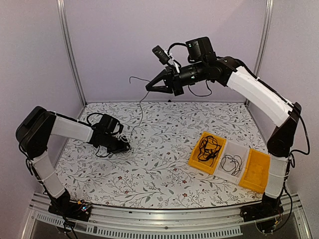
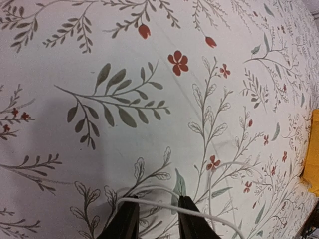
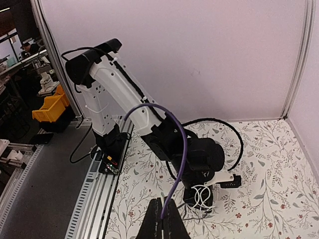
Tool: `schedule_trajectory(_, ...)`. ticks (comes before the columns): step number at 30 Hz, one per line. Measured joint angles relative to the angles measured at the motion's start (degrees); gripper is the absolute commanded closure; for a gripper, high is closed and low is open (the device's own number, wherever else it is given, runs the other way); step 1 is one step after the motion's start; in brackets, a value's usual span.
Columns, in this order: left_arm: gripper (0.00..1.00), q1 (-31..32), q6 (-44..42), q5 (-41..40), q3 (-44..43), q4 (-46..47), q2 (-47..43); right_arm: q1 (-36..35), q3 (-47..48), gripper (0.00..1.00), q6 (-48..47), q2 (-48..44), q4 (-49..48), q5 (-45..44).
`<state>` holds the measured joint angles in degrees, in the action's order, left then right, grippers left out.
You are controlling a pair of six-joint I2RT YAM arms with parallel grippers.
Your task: Untangle the cables
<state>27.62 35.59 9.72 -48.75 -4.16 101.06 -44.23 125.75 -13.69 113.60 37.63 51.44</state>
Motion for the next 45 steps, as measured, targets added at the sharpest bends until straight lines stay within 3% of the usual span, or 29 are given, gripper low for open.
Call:
schedule_trajectory(6,0.69,0.0,0.0,-0.1,2.2,3.9,0.0,0.0,5.3,1.00,-3.7,-6.1,1.7,-2.4)
schedule_trajectory(12,0.58,0.3,-0.7,-0.4,3.5,5.3,-1.5,0.2,9.4,1.00,-5.6,-10.7,0.0,-8.4)
schedule_trajectory(19,0.53,0.3,-3.0,-5.4,3.6,-6.6,-10.4,4.2,-0.3,1.00,-7.4,-17.3,-2.1,-13.2)
schedule_trajectory(25,0.55,0.3,-5.7,-6.1,-1.8,-15.3,-16.8,8.6,-11.8,1.00,-7.4,-19.5,-2.5,-15.1)
schedule_trajectory(35,0.55,1.2,-9.1,-8.2,-5.2,-30.5,-5.2,16.5,-24.6,1.00,-12.9,-28.5,4.1,-18.8)
schedule_trajectory(45,0.54,2.5,-9.2,-9.2,-8.7,-31.0,-3.3,21.5,-29.6,1.00,-19.5,-36.5,17.4,-22.0)
